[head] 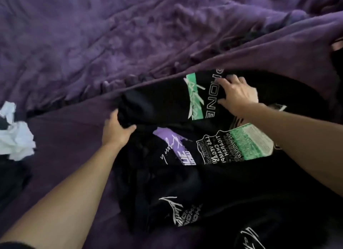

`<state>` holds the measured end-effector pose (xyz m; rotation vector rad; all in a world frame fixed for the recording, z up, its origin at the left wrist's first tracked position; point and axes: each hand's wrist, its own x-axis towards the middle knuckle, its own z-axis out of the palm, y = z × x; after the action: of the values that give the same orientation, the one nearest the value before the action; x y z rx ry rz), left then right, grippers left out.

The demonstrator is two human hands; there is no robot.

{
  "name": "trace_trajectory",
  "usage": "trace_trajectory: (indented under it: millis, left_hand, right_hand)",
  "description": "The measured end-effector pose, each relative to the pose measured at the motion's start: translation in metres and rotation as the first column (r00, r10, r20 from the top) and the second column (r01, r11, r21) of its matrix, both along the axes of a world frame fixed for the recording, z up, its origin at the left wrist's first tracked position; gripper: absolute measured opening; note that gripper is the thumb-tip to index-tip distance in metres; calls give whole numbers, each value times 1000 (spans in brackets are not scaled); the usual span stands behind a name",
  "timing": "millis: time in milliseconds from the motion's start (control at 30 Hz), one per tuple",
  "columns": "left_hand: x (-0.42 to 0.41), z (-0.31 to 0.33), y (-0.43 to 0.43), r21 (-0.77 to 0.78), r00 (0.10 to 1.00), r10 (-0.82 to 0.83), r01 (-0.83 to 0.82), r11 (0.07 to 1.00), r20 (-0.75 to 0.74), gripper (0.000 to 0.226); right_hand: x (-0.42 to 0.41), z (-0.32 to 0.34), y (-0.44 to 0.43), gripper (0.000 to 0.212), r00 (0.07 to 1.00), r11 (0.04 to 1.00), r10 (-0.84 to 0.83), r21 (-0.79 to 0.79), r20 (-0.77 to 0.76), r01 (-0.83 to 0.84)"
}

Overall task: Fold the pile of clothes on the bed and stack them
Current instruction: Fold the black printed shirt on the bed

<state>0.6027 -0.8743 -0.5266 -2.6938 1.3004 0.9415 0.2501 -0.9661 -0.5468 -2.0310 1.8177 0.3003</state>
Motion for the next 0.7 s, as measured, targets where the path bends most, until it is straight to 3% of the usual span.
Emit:
trace_trajectory:
  millis: [33, 100, 200, 300, 367, 433, 500, 567, 633, 700]
  left_hand:
    - [-1, -6, -7, 3, 1000, 3, -3, 1000, -3, 77]
    - [-2, -14, -23, 39, 999, -15, 14, 999, 39, 57]
    - [-4, -12, -53, 40, 991, -28, 22, 999, 134, 22]
    - [-5, 3, -88, -206, 994, -11, 34, 978, 109, 20]
    - [-9, 14, -112, -406, 999, 21, -7, 914, 29, 23]
    - [-12, 15, -130, -453, 999, 39, -49, 890, -31, 27]
    - [-12, 3, -132, -346, 999, 11, -24, 938, -38, 31]
    - [-10, -12, -112, -170, 998, -56, 57, 984, 10, 41]
    - [-8, -20, -76, -7, 983, -173, 173, 985, 59, 63]
    - [-5, -27, -37, 107, 915, -384, 373, 922, 124, 71]
  right_hand:
    - [0, -2, -6, 48, 1000, 1000, 9, 0, -12, -9]
    - [-5, 0, -15, 28, 998, 998, -53, -35, 23, 54]
    - [-19, 19, -39, 29, 964, 958, -210, -161, 164, 236]
    - [-39, 42, -91, 36, 869, 847, -363, -270, 335, 458]
    - [-56, 53, -125, 40, 771, 728, -493, -295, 402, 619]
    - [-67, 57, -141, 39, 701, 628, -608, -315, 372, 712]
    - [-65, 53, -126, 43, 752, 644, -576, -390, 320, 658]
    - [-50, 43, -86, 42, 869, 757, -379, -434, 317, 488]
    - [-35, 24, -40, 45, 958, 914, -152, -334, 244, 230]
    - [-33, 3, -9, 53, 992, 987, -57, -141, 115, 73]
